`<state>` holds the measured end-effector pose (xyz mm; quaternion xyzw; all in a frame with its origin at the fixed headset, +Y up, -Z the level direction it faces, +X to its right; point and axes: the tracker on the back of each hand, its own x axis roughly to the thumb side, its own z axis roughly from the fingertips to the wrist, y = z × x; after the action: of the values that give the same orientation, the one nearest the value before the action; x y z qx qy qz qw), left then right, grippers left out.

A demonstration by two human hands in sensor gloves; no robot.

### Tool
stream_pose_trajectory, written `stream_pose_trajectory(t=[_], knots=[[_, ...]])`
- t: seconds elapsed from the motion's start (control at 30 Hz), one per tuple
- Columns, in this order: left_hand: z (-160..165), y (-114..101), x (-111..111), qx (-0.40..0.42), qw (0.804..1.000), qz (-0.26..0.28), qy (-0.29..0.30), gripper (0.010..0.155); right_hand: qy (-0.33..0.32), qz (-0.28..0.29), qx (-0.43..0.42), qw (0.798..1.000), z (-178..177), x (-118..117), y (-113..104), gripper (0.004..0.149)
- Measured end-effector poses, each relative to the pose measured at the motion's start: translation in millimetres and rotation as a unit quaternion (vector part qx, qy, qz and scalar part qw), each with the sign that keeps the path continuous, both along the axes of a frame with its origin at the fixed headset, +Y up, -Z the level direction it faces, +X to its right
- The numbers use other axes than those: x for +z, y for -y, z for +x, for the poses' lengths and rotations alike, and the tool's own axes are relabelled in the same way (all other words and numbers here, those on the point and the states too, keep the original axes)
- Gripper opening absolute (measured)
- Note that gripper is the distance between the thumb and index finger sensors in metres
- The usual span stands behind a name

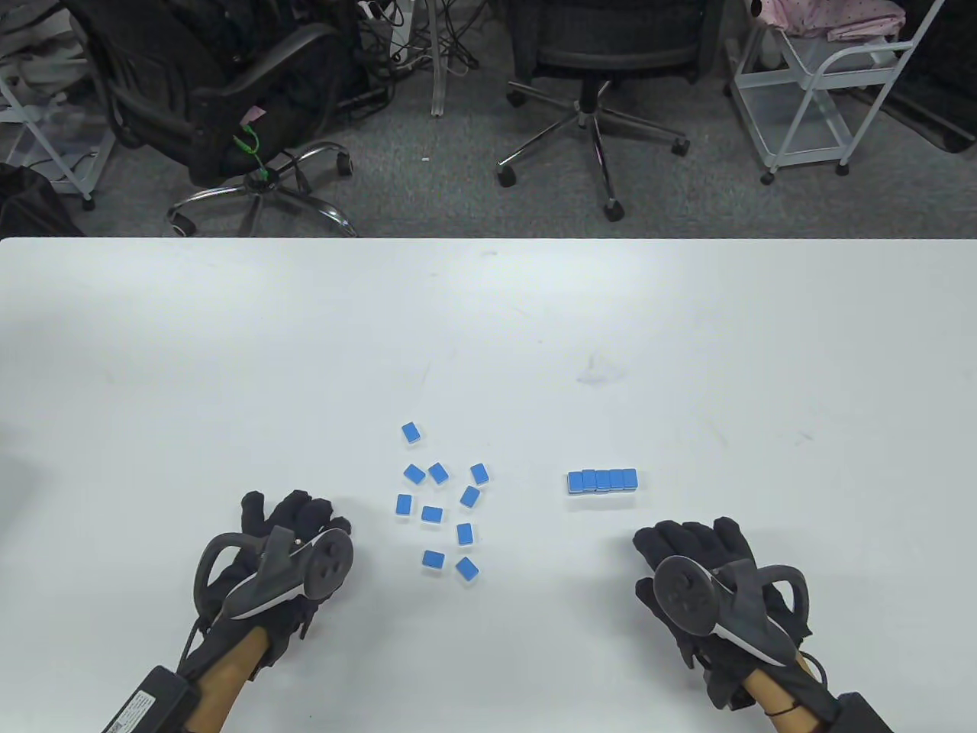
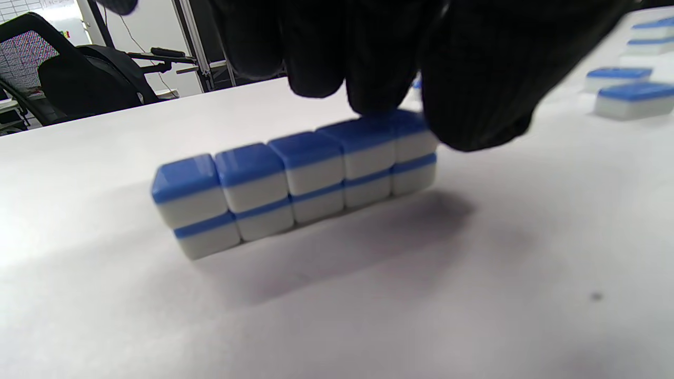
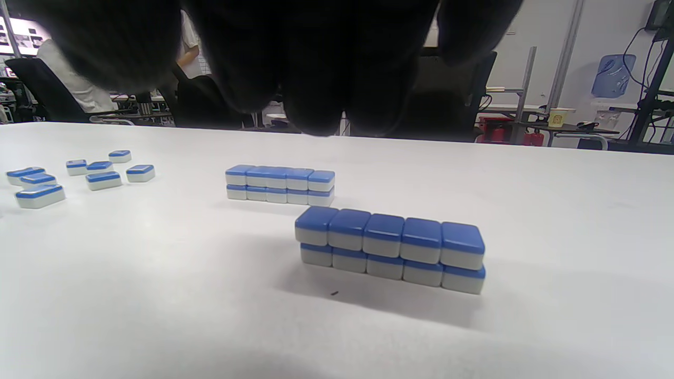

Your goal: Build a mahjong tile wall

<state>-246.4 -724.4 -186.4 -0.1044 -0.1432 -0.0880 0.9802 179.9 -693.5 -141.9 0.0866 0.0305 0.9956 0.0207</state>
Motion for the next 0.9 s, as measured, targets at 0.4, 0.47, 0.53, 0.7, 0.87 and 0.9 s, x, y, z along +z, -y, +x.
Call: stream_pose_trajectory(t=[0.4, 0.47, 0.53, 0.7, 0.87, 0.9], knots=[[-27.1, -39.1, 42.1, 0.199, 0.972, 0.125, -0.004, 0.069, -0.006, 0.022, -0.031, 0.999, -2.3, 0.1, -1.2, 0.061], [-28.8, -41.8, 45.2, 0.187, 0.973, 0.137, 0.001, 0.069, -0.012, 0.026, -0.04, 0.999, -4.6, 0.4, -0.6, 0.062], [-30.3, -42.3, 46.3, 0.191, 0.97, 0.152, 0.0, 0.069, -0.026, 0.028, -0.048, 0.998, -7.6, 0.9, 0.9, 0.062], [-29.1, -35.7, 48.3, 0.235, 0.962, 0.136, 0.003, 0.067, -0.064, 0.015, -0.048, 0.997, -33.8, 2.0, 2.0, 0.062], [-15.5, -33.6, 57.2, 0.273, 0.952, 0.13, 0.039, 0.065, -0.099, -0.059, 0.012, 0.993, -100.6, 4.8, 7.2, 0.066], [-11.7, -33.5, 58.9, 0.278, 0.951, 0.128, 0.047, 0.065, -0.107, -0.065, 0.024, 0.992, -115.7, 4.7, 8.7, 0.067]])
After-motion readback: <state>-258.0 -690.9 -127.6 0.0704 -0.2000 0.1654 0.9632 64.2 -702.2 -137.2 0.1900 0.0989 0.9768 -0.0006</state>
